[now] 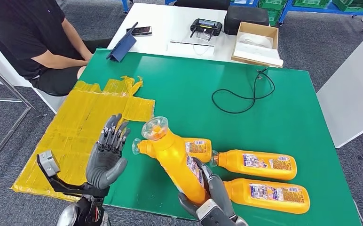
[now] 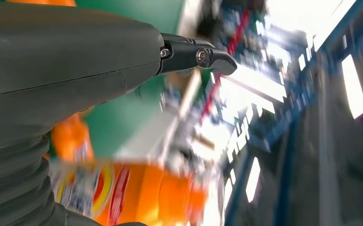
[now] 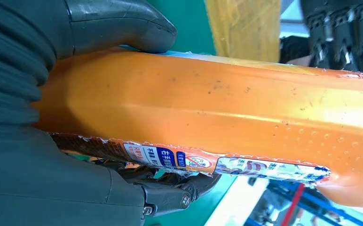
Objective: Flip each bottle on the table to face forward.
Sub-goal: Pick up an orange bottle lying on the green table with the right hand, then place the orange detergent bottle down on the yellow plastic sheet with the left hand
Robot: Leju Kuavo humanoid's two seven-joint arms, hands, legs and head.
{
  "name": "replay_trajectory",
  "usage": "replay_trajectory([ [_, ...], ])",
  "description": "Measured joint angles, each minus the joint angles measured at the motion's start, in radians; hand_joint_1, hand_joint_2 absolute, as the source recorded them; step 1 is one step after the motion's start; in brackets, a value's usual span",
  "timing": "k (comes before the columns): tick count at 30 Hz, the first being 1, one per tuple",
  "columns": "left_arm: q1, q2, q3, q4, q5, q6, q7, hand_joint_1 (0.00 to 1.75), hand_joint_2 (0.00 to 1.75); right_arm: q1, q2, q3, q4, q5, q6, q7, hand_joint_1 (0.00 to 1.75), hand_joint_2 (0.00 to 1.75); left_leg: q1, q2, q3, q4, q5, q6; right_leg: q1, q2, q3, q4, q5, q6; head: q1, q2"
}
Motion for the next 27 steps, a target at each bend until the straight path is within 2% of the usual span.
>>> replay_trajectory([
  [4,0.008,0.032,-0.051,0.019,0.042,-0.06,-0.028,0.0,1.75,0.007,-0.003,0.001,-0.011,0.001,0.008,-0.018,1.75,1.75,0.0,0.0,0.0,0.0,0.0,0.0,0.0,0.0,0.0,0.0,0.0,0.0,0.0,0.0],
  [10,0.014,0.077,-0.127,0.044,0.058,-0.08,-0.04,0.0,1.75,0.008,-0.018,0.035,-0.012,0.011,0.01,-0.021,1.75,1.75,0.0,0.0,0.0,0.0,0.0,0.0,0.0,0.0,0.0,0.0,0.0,0.0,0.0,0.0],
  [15,0.014,0.098,-0.159,0.056,0.059,-0.082,-0.044,0.0,1.75,0.006,-0.031,0.058,-0.012,0.02,0.011,-0.02,1.75,1.75,0.0,0.0,-0.001,0.0,0.0,0.0,0.0,0.0,0.0,0.0,0.0,0.0,0.0,0.0],
  [22,-0.004,0.118,-0.216,0.075,0.028,-0.075,-0.063,0.0,1.75,-0.049,-0.064,0.165,0.027,0.065,0.027,0.014,1.75,1.75,0.0,0.0,-0.001,0.0,0.0,0.0,0.0,0.0,0.0,0.0,0.0,0.0,0.0,0.0],
  [23,-0.008,0.12,-0.222,0.078,0.021,-0.072,-0.065,0.23,1.75,-0.059,-0.069,0.181,0.035,0.067,0.028,0.019,1.75,1.75,0.0,0.0,-0.001,0.0,0.0,0.0,0.0,0.0,0.0,0.0,0.0,0.0,0.0,0.0],
  [26,-0.015,0.127,-0.231,0.086,-0.005,-0.064,-0.074,1.54,1.75,-0.08,-0.08,0.215,0.051,0.07,0.027,0.031,1.75,1.75,0.0,0.0,-0.001,0.0,0.0,0.0,0.0,-0.001,0.0,0.0,0.0,0.0,0.0,0.0],
  [27,-0.016,0.129,-0.233,0.088,-0.016,-0.062,-0.079,1.75,1.75,-0.086,-0.084,0.222,0.054,0.07,0.026,0.034,1.75,1.75,0.0,0.0,-0.001,0.0,0.0,0.0,0.0,-0.001,0.0,0.0,0.0,0.0,0.0,0.0],
])
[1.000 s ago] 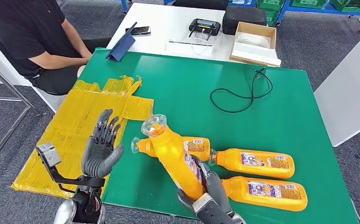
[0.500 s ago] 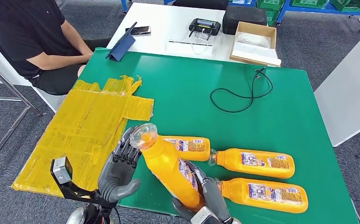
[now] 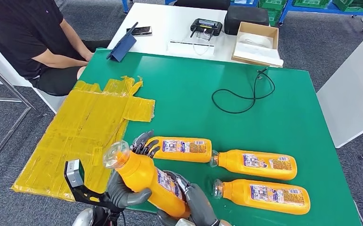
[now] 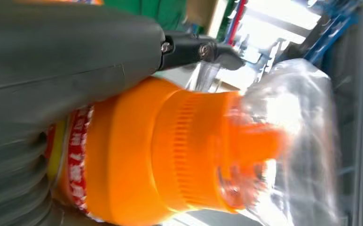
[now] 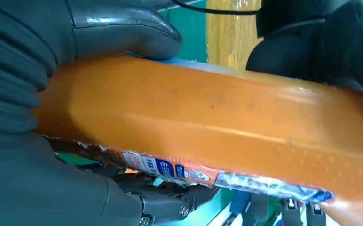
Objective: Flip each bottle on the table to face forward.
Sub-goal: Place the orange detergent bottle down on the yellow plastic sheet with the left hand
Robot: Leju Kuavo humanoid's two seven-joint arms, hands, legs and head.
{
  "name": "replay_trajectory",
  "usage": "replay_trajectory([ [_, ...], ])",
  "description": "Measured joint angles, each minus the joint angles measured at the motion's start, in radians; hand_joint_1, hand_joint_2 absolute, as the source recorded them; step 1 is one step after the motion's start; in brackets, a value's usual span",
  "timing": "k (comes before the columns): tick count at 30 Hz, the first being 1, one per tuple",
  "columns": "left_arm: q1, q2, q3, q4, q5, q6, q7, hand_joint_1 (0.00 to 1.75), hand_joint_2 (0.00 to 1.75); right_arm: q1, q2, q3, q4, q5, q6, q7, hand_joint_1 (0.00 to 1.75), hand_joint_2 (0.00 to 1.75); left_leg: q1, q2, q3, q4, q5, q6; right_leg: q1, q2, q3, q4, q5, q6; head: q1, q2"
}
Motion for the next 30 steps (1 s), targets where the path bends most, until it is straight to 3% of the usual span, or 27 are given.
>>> replay_trajectory([
  [25,-0.014,0.011,-0.021,0.006,-0.12,-0.016,-0.067,1.75,1.75,-0.023,-0.026,0.036,0.015,0.0,-0.017,0.012,1.75,1.75,0.0,0.0,-0.001,0.0,0.0,0.0,0.0,0.0,0.0,0.0,0.0,0.0,0.0,0.0],
  [26,-0.014,0.011,-0.021,0.006,-0.127,-0.016,-0.069,1.75,1.75,-0.023,-0.026,0.036,0.015,0.0,-0.019,0.012,1.63,1.75,0.0,0.0,-0.001,0.0,0.0,0.0,0.0,0.0,-0.001,0.0,0.0,0.0,0.0,0.0],
  [29,-0.016,0.011,-0.021,0.006,-0.164,0.002,-0.079,1.75,1.75,-0.021,-0.027,0.035,0.014,0.011,-0.038,0.015,0.32,1.75,0.0,0.0,0.0,0.0,0.0,0.0,0.0,0.0,-0.001,0.0,0.0,0.0,0.0,0.0],
  [30,-0.017,0.011,-0.021,0.005,-0.186,0.014,-0.081,1.75,1.75,-0.02,-0.027,0.035,0.014,0.02,-0.049,0.019,0.0,1.75,0.0,0.0,0.0,0.0,0.0,0.0,0.0,0.0,0.0,0.0,0.0,0.0,0.0,0.0],
])
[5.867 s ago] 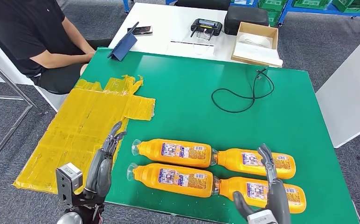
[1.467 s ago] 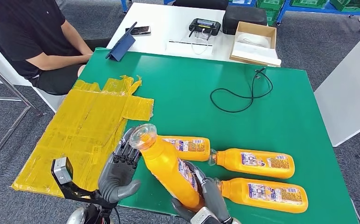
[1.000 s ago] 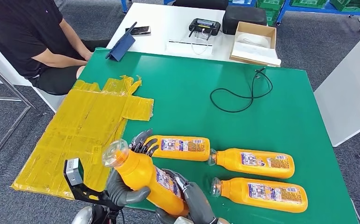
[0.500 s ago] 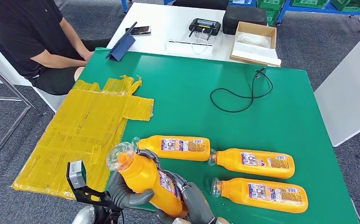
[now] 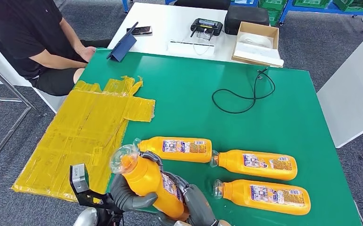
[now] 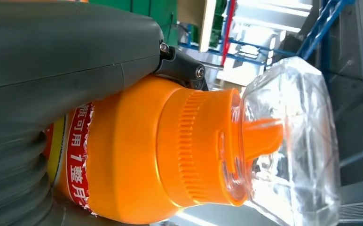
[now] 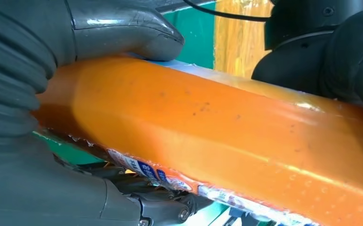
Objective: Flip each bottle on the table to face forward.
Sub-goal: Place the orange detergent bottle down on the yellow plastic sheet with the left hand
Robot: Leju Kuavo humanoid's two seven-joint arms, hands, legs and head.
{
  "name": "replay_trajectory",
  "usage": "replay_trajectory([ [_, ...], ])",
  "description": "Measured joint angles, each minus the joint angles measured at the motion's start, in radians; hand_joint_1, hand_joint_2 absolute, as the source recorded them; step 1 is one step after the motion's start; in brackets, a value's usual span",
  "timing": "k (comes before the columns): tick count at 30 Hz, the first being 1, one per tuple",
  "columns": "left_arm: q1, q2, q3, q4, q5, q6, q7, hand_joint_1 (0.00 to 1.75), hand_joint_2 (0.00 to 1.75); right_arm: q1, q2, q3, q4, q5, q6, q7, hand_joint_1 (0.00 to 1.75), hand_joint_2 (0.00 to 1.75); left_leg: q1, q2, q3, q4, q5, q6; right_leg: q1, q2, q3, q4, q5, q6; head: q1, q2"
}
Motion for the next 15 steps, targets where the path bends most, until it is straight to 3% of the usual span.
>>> replay_trajectory([
  [5,-0.009,-0.001,0.013,-0.019,-0.199,0.11,-0.024,1.75,1.75,0.021,0.003,-0.014,-0.022,0.028,-0.039,0.03,0.0,1.75,0.0,0.0,0.0,0.0,0.0,0.0,0.0,0.0,0.0,0.0,0.0,0.0,0.0,0.0],
  [11,-0.052,-0.002,0.098,-0.079,-0.588,0.313,-0.091,1.75,1.75,0.058,0.001,-0.043,-0.096,0.03,-0.058,0.04,0.0,1.75,0.0,0.0,0.0,0.0,0.0,0.0,0.0,-0.001,0.0,0.0,0.0,0.0,0.0,0.0],
  [15,-0.057,-0.009,0.146,-0.116,-0.798,0.418,-0.12,1.75,1.75,0.103,-0.032,-0.047,-0.18,0.031,-0.094,0.07,0.0,1.75,0.0,-0.001,-0.001,0.0,0.0,0.0,0.0,-0.002,0.0,0.0,0.0,0.0,0.0,0.0],
])
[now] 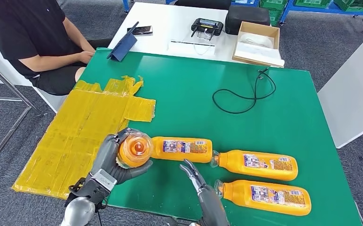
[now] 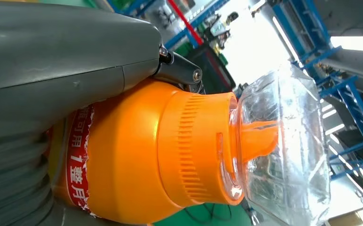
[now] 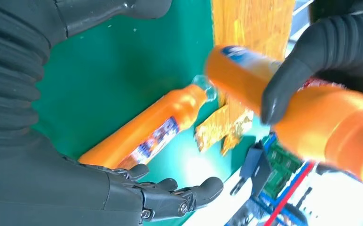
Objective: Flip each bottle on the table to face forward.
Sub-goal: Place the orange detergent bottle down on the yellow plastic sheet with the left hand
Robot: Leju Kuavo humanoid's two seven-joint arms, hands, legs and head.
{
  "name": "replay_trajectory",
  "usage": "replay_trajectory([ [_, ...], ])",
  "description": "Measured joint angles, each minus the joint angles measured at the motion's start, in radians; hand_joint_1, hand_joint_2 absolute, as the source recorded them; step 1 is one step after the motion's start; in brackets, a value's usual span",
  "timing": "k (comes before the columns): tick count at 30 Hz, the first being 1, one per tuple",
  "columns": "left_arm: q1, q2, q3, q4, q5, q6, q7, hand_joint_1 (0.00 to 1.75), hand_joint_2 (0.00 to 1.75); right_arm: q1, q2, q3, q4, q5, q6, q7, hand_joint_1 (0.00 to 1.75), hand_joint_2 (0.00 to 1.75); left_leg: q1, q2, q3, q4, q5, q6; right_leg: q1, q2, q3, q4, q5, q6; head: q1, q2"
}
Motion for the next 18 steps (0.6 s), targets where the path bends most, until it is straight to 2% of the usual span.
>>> replay_trajectory([
  [9,0.001,-0.009,0.027,-0.018,-0.064,0.043,-0.015,1.75,1.75,0.022,-0.038,0.009,-0.069,-0.004,-0.026,0.014,0.0,1.75,0.0,0.0,-0.001,0.0,0.0,0.0,0.0,0.0,-0.001,0.0,0.0,0.0,0.0,0.0],
  [14,0.003,0.012,0.035,-0.023,-0.376,0.259,-0.039,1.75,1.75,0.008,-0.046,0.016,-0.073,-0.044,-0.034,0.009,0.0,1.75,0.0,0.0,0.0,0.0,0.0,0.0,0.0,0.0,0.0,0.0,0.0,0.0,0.0,0.0],
  [18,-0.006,0.048,0.024,-0.004,-0.705,0.434,0.031,1.75,1.75,-0.017,-0.046,0.017,-0.073,-0.071,0.004,-0.006,0.0,1.75,0.0,0.0,0.0,0.0,0.0,0.0,0.0,-0.001,-0.001,0.0,0.0,0.0,0.0,0.0],
])
